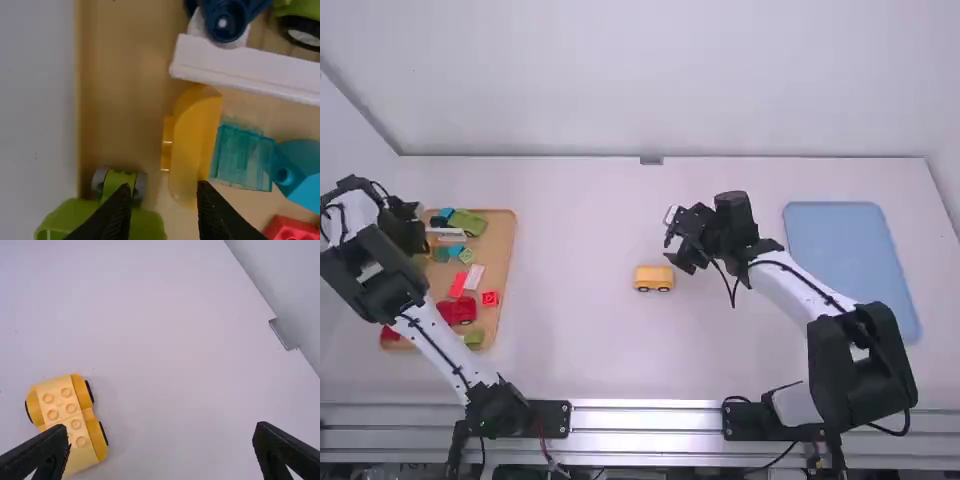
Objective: Assemble lego blocks to make yellow taxi
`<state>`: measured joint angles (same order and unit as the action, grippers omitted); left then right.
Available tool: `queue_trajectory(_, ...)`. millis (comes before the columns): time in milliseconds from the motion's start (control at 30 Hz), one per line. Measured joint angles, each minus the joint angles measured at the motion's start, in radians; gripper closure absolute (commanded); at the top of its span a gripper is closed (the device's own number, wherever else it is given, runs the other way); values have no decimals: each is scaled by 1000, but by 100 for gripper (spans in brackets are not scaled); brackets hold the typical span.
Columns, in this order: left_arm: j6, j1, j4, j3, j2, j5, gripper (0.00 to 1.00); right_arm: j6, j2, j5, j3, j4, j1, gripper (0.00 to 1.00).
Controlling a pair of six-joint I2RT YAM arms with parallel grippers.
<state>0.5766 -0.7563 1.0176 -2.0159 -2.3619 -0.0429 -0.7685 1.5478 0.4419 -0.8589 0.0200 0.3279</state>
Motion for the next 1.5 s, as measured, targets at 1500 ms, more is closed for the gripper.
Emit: queue_trajectory(1500, 79, 0, -173, 140, 0, -24, 62, 26, 0, 0, 0, 0, 0, 2)
